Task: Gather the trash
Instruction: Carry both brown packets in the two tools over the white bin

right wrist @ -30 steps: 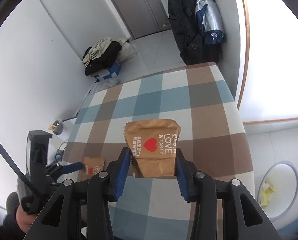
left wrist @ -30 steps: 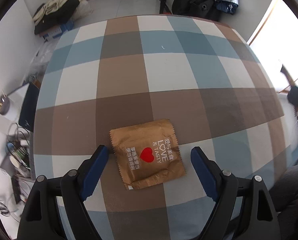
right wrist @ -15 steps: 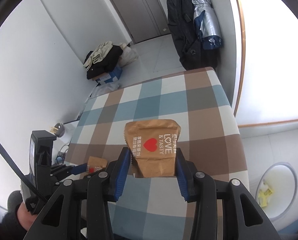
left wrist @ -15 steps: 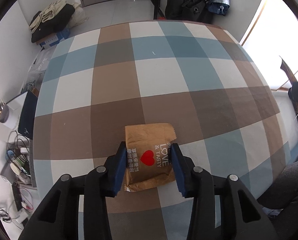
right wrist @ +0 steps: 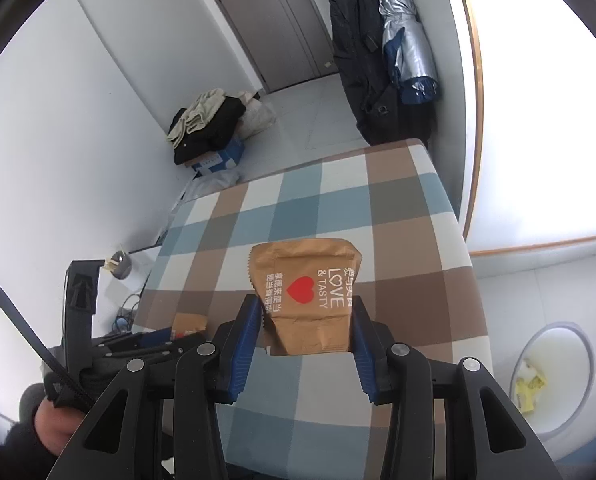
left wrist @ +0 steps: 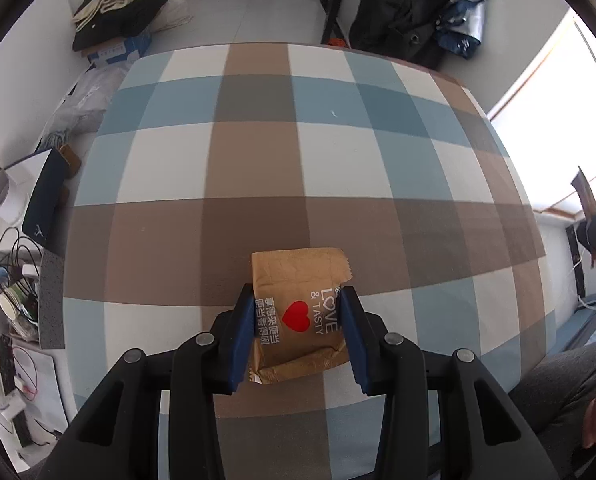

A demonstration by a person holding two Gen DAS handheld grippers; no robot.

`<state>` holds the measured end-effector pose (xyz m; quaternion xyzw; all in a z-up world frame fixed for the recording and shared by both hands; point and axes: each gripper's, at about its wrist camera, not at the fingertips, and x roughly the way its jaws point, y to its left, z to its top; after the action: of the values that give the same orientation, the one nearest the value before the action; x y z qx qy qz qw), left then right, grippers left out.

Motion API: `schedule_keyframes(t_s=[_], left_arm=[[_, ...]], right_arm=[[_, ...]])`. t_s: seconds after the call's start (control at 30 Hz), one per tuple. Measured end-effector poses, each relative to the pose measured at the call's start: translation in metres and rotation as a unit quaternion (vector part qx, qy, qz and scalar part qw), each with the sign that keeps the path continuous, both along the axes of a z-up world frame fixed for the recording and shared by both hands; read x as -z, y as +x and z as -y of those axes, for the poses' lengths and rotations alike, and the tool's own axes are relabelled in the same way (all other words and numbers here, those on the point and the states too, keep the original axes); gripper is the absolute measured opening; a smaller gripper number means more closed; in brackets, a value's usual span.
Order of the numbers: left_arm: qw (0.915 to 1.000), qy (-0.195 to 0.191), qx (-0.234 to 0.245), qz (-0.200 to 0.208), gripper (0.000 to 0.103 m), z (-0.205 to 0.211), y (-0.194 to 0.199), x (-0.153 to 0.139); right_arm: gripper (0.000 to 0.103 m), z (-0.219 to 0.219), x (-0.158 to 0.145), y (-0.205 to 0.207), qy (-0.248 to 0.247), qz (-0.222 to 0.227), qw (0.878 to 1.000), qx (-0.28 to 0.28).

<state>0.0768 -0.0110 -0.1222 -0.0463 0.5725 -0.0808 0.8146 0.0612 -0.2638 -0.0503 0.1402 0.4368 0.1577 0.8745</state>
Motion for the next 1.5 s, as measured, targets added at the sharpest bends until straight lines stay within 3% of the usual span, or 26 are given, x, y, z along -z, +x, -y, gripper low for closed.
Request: schedule_keyframes(t_s=[0.17, 0.4, 0.77, 1.2, 1.33, 1.5], left_arm=[[0.9996, -0.026, -0.007, 0.009, 0.036, -0.005, 0.001, -0.008], [0.9969, -0.05, 0.01, 0.059, 0.036, 0.006, 0.001, -0.037], [0.9807, -0.099, 0.081, 0.147, 0.036, 0.059, -0.007, -0.095], [0.9514, -0.183, 0.187, 0.163, 0.036, 0.171, -0.014, -0.141], [0.9437, -0.196, 0.216, 0.156, 0.036, 0.206, -0.016, -0.14], [0.9351, -0.215, 0.249, 0.133, 0.036, 0.249, -0.017, -0.133]], right_arm=[[0.042, 0.0, -0.007, -0.006, 0.006, 0.009, 1.0, -0.004], [0.042, 0.014, -0.028, -0.026, 0.039, 0.011, 0.999, 0.009], [0.042, 0.057, -0.098, -0.057, 0.047, 0.089, 0.994, 0.039], [0.042, 0.153, -0.133, -0.102, 0.029, 0.128, 0.982, 0.138], [0.042, 0.189, -0.128, -0.112, -0.005, 0.126, 0.977, 0.174], [0.042, 0.238, -0.104, -0.123, -0.028, 0.089, 0.97, 0.224]])
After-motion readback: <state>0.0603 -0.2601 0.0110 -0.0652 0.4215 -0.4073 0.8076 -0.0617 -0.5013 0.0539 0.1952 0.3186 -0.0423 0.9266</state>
